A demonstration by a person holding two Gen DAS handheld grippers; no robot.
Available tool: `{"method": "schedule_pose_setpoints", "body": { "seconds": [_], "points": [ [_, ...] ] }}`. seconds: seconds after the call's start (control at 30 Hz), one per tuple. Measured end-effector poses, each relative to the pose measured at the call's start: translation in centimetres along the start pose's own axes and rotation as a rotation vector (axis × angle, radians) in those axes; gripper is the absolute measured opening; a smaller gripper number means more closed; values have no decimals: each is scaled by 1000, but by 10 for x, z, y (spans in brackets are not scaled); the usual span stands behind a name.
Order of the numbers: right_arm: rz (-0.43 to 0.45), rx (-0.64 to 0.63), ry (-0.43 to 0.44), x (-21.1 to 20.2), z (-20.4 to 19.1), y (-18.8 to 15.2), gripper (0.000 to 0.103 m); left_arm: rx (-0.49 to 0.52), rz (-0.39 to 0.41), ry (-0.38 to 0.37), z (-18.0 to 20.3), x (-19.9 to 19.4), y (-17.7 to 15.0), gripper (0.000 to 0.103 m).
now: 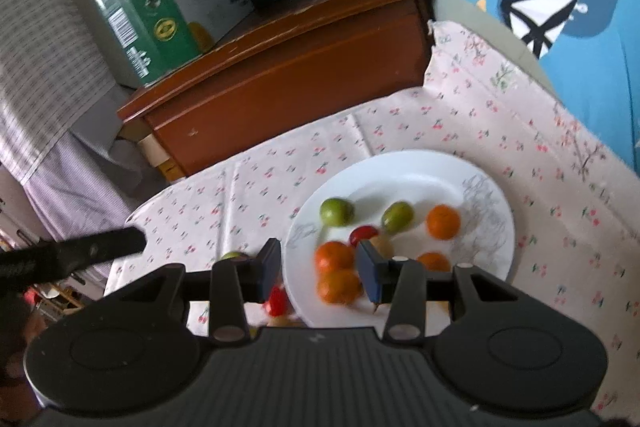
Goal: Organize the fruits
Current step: 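Move left gripper to a tangerine on the cloth while right approaches a green lime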
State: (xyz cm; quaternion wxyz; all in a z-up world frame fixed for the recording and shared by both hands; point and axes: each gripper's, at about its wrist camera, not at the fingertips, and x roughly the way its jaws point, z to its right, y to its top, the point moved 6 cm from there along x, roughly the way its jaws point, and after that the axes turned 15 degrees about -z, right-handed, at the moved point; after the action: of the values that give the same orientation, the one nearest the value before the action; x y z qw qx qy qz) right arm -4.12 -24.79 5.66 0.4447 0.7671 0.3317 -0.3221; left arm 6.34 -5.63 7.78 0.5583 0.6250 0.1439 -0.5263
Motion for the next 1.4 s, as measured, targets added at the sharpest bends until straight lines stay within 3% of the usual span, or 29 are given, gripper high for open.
{"method": "schedule_pose_setpoints", "body": {
  "seconds": [0.27,0.5,0.97,1.13,1.4],
  "points": [
    [-69,-59,64,16,-25,-28,43,-29,-25,83,-14,7,3,97],
    [-132,-182,100,38,-50,-48,43,-52,-50,66,-21,12,3,97],
    [-154,-396,-9,72,-70,-57,40,-35,-117,87,-23,29,-5,97],
    [-161,-432,-50,80,-71,-60,27,-22,-143,107,-26,41,-8,97],
    [-161,-458,-68,81,-74,-64,27,8,-162,90,-25,57,-16,96]
  ]
}}
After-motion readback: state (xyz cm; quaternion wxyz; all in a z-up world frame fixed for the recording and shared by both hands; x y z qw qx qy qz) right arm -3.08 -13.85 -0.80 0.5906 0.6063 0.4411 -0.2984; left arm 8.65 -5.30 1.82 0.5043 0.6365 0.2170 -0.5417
